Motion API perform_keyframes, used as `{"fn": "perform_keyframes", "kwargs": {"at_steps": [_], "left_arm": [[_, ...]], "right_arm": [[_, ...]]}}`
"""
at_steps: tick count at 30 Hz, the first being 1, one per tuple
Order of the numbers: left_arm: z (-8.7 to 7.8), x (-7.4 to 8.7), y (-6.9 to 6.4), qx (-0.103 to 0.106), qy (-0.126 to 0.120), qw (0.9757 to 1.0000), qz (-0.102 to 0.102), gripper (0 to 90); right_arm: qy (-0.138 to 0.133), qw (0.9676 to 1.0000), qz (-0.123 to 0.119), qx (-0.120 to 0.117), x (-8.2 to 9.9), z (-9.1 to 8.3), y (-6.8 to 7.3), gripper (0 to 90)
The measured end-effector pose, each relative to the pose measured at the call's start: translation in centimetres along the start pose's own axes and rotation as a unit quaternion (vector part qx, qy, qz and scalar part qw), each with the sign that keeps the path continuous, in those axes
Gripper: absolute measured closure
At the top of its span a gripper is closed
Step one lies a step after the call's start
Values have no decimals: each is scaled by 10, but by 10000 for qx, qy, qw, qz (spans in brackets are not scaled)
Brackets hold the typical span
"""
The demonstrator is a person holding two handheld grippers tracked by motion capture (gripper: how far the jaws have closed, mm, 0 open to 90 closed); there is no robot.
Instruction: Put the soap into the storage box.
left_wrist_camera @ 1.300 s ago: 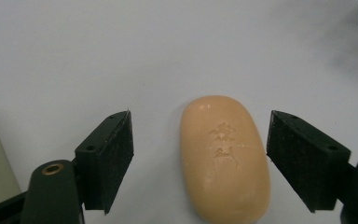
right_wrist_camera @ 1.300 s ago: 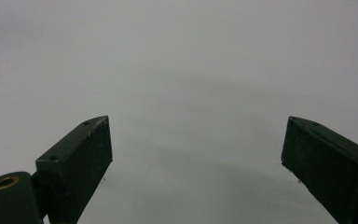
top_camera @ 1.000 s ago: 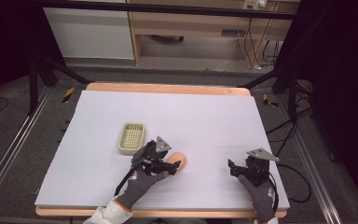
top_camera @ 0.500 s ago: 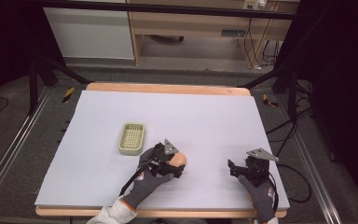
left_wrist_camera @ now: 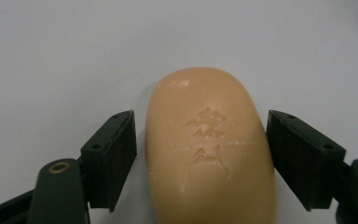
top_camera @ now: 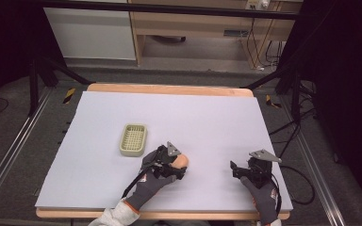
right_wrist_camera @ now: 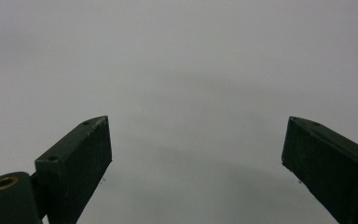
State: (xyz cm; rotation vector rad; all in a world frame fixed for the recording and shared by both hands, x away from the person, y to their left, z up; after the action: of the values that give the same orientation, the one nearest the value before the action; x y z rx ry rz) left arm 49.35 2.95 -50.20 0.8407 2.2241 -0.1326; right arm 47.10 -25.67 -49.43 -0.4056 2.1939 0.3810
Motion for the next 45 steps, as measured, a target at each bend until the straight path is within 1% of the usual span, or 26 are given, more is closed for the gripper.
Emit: {"fn": "perform_keyframes", "kwargs": {"at_steps": [3, 8, 11, 17, 30, 34, 36, 38, 41, 45], "left_arm": [[4, 3, -1, -4, 52, 10000, -18, 255], [4, 3, -2, -52, 32, 10000, -28, 261], [3, 3, -3, -124, 5, 9999, -29, 284], [3, 3, -3, -129, 3, 9999, -74, 303], [3, 3, -3, -163, -2, 9998, -71, 311], [3, 3, -3, -156, -3, 9999, -55, 312], [2, 4, -3, -118, 11, 9999, -51, 313], [2, 3, -2, -111, 12, 9999, -81, 313], [0, 4, -3, -58, 30, 10000, -53, 313], [-3, 3, -3, 19, -2, 10000, -63, 314]], "right_arm": [[6, 10000, 4, -12, 0, 0, 0, 86], [0, 10000, 24, -23, 0, 0, 0, 86], [1, 10000, 10, -11, 0, 0, -1, 86], [-9, 10000, 17, 12, 0, 0, -1, 85], [4, 10000, 39, 8, 0, 0, -1, 85], [6, 10000, 31, 10, 0, 0, -1, 85], [24, 10000, 29, 16, 0, 0, -1, 85], [0, 10000, 29, 4, 0, 0, -1, 85], [-2, 10000, 52, 3, 0, 0, -1, 85], [6, 10000, 29, 1, -1, 0, -1, 85]]}}
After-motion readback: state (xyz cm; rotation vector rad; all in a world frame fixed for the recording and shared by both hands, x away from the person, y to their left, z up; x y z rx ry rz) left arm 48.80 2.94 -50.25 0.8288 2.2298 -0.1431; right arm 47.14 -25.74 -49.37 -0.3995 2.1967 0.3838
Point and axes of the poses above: each handheld gripper's, and its own axes: z roughly forward along the jaws, x roughly out of its underside, y roughly to its left, the point moved 4 cm from there along z, roughly forward along the jaws, and after that the axes turned 12 degrees about -x, right-handed, at the moved point
